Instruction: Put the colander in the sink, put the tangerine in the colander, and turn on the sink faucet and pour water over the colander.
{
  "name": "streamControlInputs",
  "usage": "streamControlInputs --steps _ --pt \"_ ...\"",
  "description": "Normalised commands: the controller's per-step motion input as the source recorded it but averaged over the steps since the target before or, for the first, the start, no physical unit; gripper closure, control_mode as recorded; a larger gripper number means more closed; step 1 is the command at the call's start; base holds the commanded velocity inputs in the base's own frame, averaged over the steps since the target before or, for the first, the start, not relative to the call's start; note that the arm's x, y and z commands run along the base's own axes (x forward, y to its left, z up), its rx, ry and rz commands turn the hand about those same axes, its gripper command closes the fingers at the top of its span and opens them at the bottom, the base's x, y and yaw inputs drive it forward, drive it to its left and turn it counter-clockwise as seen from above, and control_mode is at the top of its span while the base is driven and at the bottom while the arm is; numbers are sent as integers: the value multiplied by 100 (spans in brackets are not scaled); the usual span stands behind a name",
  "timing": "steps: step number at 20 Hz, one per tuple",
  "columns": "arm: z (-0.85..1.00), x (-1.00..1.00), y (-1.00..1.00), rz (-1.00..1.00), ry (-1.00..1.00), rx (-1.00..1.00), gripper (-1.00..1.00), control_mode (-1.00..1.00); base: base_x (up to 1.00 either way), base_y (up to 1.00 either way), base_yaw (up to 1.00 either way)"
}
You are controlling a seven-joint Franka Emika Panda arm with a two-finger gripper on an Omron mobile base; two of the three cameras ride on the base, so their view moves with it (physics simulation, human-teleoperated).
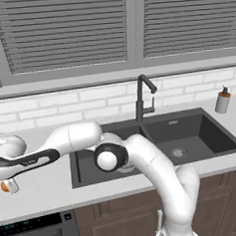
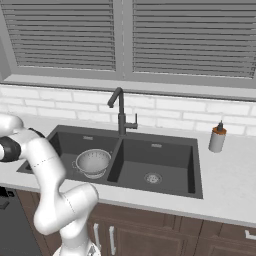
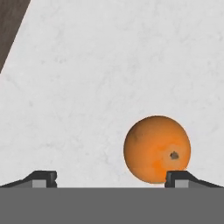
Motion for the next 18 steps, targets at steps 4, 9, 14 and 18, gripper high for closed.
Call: streamControlInputs --steps 4,9,14,18 --pt "-9 17 21 3 0 0 -100 -100 0 0 0" --pt "-16 14 24 3 0 0 -100 -100 0 0 0" --pt "-23 11 21 4 0 0 -100 -100 0 0 0" --pt "-32 24 26 5 0 0 -100 -100 0 0 0"
